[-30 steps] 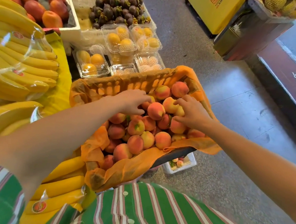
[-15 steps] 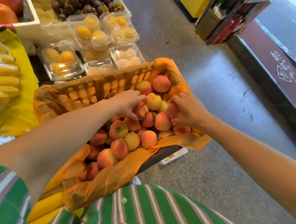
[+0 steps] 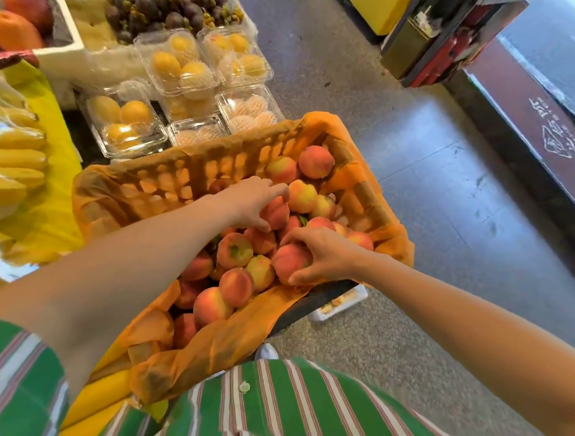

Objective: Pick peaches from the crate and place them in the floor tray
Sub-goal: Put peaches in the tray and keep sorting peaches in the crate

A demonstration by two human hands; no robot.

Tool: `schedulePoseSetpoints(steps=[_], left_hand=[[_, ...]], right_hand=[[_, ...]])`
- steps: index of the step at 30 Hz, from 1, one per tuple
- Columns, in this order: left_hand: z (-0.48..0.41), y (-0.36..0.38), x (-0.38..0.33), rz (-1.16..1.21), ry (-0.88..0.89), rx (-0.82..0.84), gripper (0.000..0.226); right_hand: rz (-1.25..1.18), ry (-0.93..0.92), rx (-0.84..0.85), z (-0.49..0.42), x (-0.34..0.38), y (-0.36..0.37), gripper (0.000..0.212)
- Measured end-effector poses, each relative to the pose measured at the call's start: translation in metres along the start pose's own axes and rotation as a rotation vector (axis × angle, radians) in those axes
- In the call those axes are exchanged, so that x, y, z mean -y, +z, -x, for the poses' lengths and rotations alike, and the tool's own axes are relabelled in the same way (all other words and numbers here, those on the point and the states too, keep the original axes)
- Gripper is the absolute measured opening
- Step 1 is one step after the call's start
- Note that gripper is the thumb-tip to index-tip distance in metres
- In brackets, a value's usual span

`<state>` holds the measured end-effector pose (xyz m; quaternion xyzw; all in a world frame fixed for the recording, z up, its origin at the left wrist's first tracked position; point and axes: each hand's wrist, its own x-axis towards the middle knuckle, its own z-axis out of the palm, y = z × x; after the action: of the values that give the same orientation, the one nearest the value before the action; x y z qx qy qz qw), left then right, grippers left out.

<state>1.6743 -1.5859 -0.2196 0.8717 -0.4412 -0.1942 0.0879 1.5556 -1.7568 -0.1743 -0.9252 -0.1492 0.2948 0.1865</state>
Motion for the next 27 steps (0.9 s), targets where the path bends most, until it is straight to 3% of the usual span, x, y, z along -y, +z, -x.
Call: schedulePoseSetpoints(steps=[3,8,14,18,23,27], left_hand=[[-0.001,-0.002,-0.001,-0.047,0.005,-0.011,0.075],[0.014,-0.021,0.014,-0.017,0.015,-0.009,0.069],[0.031,-0.023,0.033,-0.076,-0.073,-0.077,0.071],[0.025,-0.018,0.024,-0.191,-0.031,-0.032,0.078],[0.025,-0.017,0.021,-0.155,-0.056,0.067,0.077],[0.024,-0.017,0.02,-0.1,-0.072,0.054,0.075]], right_hand=[[-0.097,-0.045,0.037,-0.002,0.006,0.006,0.064],[0.032,-0.129,0.104,-0.007,0.014,0.021,0.055],[0.016,-0.12,0.116,-0.007,0.004,0.016,0.044],[-0.068,-0.07,-0.156,-0.013,-0.012,-0.009,0.031],[-0.045,0.039,-0.569,-0.035,-0.041,-0.051,0.042],[0.103,0.174,-0.499,-0.057,-0.051,-0.071,0.071]])
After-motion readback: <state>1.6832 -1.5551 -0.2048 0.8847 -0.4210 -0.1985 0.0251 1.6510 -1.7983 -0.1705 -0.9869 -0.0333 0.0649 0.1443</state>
